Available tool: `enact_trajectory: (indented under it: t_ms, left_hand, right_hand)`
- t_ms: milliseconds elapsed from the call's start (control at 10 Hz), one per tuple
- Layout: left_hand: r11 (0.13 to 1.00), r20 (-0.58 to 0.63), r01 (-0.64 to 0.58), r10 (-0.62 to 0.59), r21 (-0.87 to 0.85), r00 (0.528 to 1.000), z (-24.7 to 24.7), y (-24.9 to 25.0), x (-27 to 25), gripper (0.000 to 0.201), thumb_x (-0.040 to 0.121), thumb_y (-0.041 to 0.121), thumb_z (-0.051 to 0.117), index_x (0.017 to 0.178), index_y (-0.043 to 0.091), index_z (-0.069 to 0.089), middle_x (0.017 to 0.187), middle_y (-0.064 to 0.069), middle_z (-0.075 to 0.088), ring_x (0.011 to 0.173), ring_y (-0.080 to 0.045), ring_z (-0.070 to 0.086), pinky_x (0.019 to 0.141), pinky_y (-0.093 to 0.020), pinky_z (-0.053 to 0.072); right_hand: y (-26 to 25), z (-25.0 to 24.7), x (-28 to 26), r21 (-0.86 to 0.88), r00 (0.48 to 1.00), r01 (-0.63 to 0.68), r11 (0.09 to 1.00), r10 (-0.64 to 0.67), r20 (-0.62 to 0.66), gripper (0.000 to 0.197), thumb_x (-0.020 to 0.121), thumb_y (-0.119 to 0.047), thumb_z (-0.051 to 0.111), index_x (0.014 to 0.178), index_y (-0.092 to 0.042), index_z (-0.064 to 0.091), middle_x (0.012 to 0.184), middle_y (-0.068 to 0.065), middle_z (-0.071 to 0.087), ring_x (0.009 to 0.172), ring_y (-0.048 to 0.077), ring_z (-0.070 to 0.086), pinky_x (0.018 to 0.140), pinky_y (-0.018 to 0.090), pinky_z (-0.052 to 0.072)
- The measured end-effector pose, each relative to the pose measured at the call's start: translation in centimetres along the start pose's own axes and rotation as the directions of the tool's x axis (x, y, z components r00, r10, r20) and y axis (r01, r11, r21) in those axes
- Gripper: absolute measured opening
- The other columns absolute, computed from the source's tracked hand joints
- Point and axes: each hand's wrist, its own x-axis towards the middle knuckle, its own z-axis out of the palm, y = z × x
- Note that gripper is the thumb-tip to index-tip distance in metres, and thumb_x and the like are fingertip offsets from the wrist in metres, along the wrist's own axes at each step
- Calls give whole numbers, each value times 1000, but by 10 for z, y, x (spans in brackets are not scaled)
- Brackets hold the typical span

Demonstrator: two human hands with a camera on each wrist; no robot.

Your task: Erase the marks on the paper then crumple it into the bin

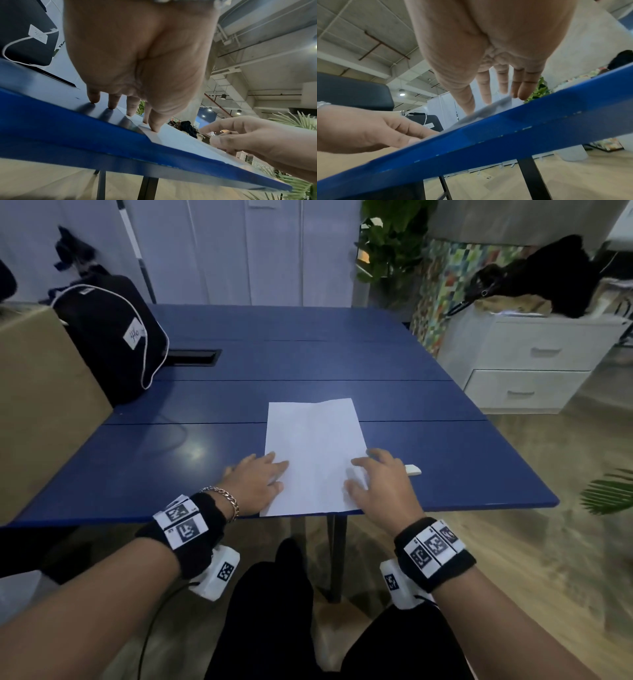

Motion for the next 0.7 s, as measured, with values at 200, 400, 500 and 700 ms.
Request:
enact_trajectory:
  t_ms: [200, 400, 500, 700]
  left_hand:
    - [999, -21, -45, 45, 7, 999, 3, -6, 3, 56, 113, 43, 36, 167, 42, 21, 179, 8, 6, 164, -28, 5, 127, -53, 13]
    - [998, -84, -55, 57, 17, 995, 12, -13, 6, 54, 114, 42, 28, 167, 44, 18, 179, 10, 4, 163, -24, 7, 125, -52, 13]
    - [997, -100, -64, 69, 44, 993, 13, -18, 8, 53, 115, 42, 27, 167, 46, 19, 178, 10, 7, 160, -23, 11, 123, -49, 16]
    - [986, -194, -147, 129, -80, 972, 5, -17, -13, 67, 106, 65, 23, 168, 39, 23, 175, 10, 18, 157, -21, 16, 123, -45, 18]
  right_hand:
    - [5, 5, -12, -123, 995, 89, 988, -82, 60, 22, 94, -49, 54, 101, -33, 67, 113, -17, 64, 107, 18, 54, 91, 41, 49]
    - [4, 11, -2, -191, 993, 114, 975, -105, 57, 36, 99, -52, 53, 124, -32, 69, 131, -14, 63, 119, 17, 53, 102, 38, 47]
    - [3, 10, 4, -191, 992, 118, 974, -107, 69, 39, 99, -55, 53, 128, -32, 68, 134, -15, 63, 121, 15, 53, 105, 37, 47]
    - [12, -5, 1, 26, 993, 106, 994, -108, 45, 45, 99, -57, 57, 135, -31, 66, 133, -23, 61, 123, 4, 53, 105, 29, 47]
